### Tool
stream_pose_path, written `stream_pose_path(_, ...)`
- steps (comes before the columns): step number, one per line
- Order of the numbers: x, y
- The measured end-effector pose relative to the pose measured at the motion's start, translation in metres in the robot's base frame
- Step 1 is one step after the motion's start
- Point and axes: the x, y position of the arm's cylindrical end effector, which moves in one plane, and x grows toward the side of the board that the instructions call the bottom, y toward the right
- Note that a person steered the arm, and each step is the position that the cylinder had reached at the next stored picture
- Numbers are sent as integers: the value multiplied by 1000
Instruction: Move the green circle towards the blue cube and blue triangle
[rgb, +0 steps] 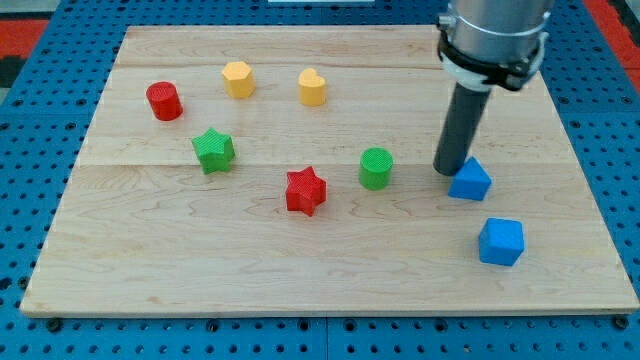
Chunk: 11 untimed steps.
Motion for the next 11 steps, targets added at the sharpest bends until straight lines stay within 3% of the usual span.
stream_pose_path(1, -10, 12)
stream_pose_path(3, 20, 25)
stream_pose_path(4, -48, 25)
stream_pose_path(5, -98, -30)
stream_pose_path(6, -85, -101)
stream_pose_path(7, -32, -106)
stream_pose_path(10, 56, -67)
stream_pose_path(11, 60, -50)
